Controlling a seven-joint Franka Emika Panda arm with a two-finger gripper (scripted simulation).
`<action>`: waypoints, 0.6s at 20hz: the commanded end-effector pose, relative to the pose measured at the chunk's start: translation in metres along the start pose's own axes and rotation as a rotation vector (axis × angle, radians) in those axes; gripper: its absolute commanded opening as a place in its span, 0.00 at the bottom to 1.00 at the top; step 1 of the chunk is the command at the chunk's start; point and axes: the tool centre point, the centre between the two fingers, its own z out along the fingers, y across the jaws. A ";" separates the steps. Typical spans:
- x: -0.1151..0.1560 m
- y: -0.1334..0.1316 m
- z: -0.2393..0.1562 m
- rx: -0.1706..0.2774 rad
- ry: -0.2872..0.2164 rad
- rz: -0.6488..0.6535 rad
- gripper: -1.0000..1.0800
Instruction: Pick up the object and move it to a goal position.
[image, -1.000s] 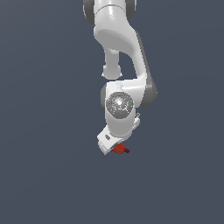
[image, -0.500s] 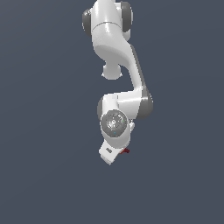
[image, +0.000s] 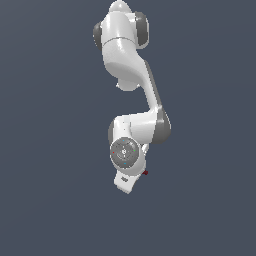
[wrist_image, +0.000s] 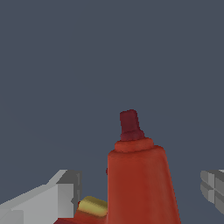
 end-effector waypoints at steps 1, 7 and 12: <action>0.000 0.002 0.002 0.007 0.003 -0.022 1.00; 0.000 0.002 0.004 0.012 0.004 -0.033 1.00; -0.001 0.002 0.015 0.012 0.005 -0.034 1.00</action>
